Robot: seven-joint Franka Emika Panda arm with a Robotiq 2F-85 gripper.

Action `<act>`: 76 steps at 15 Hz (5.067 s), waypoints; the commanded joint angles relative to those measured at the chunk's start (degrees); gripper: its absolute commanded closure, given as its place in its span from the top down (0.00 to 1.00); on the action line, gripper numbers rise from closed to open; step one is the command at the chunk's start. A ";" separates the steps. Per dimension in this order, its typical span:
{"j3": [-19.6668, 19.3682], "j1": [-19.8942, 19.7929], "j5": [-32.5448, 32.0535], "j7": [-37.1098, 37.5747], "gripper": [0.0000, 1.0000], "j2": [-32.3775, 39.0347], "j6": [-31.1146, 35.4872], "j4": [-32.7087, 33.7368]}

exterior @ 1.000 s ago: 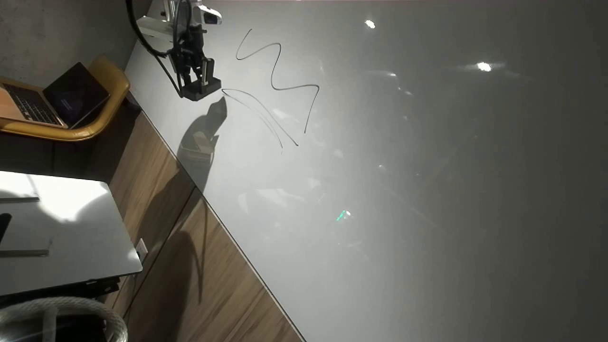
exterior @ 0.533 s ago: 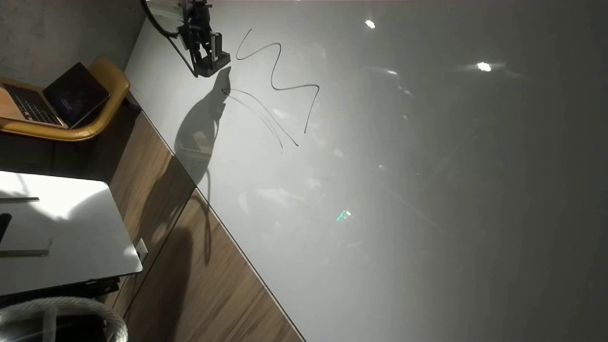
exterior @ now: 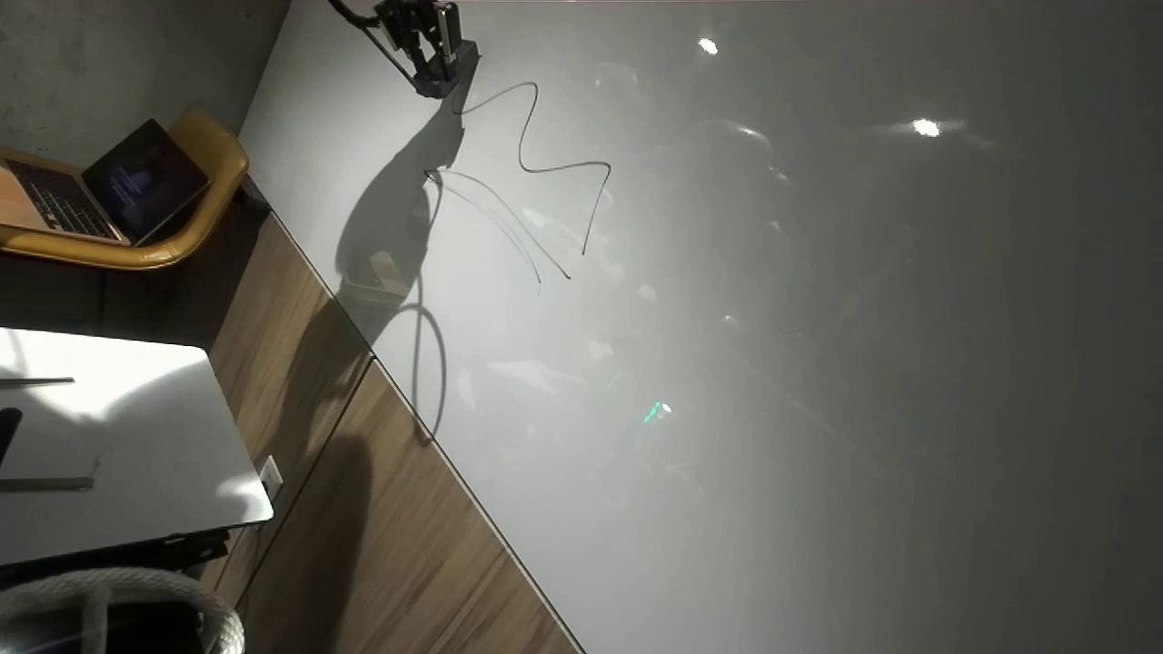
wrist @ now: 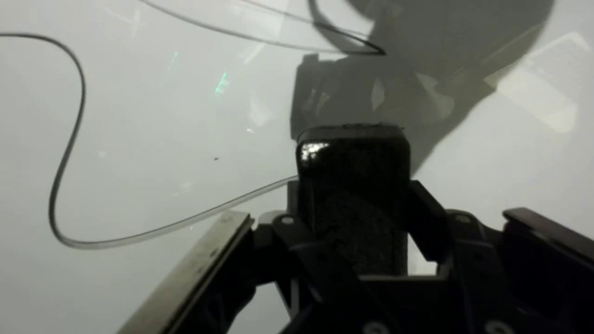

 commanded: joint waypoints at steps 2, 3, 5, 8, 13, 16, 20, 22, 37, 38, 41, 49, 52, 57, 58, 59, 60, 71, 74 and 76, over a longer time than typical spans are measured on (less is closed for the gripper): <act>-0.06 -0.82 -5.49 3.14 0.30 2.16 -2.77 5.54; -0.02 -0.74 -6.29 3.70 0.30 2.79 -3.26 6.29; -0.19 -0.46 -7.72 4.54 0.30 4.76 -3.97 8.10; -1.09 -0.04 -8.50 5.18 0.30 8.31 -4.28 11.08; -1.96 1.05 -7.46 5.06 0.30 11.50 -6.14 14.53; -1.63 2.14 -7.76 5.62 0.30 13.01 -7.88 15.65; -1.51 3.78 -7.48 6.31 0.30 16.28 -8.97 16.60; -1.65 4.75 -7.49 6.60 0.30 18.15 -9.31 17.18; -8.37 1.14 -4.74 3.87 0.30 10.01 -10.40 8.96; -8.89 0.50 -4.62 3.99 0.30 9.08 -10.30 8.04; -10.41 -1.81 -3.61 3.82 0.30 6.17 -10.01 5.49; -16.67 -10.18 1.09 -1.38 0.30 2.07 -6.46 2.66; -20.02 -13.63 4.00 -5.45 0.30 2.72 -4.29 3.83; -21.53 -16.10 9.02 -9.28 0.30 3.19 -2.03 4.48; -20.89 -15.83 9.94 -9.23 0.30 2.75 -1.89 3.81; -20.01 -15.11 10.65 -8.75 0.30 2.01 -1.93 2.60; -19.35 -14.68 10.79 -8.23 0.30 1.67 -1.64 1.75; -7.71 -6.87 9.04 -7.11 0.30 3.28 -6.86 6.76; -5.83 -4.95 8.44 -8.07 0.30 5.71 -10.29 11.71; -5.12 -3.79 7.94 -8.46 0.30 7.49 -12.94 14.80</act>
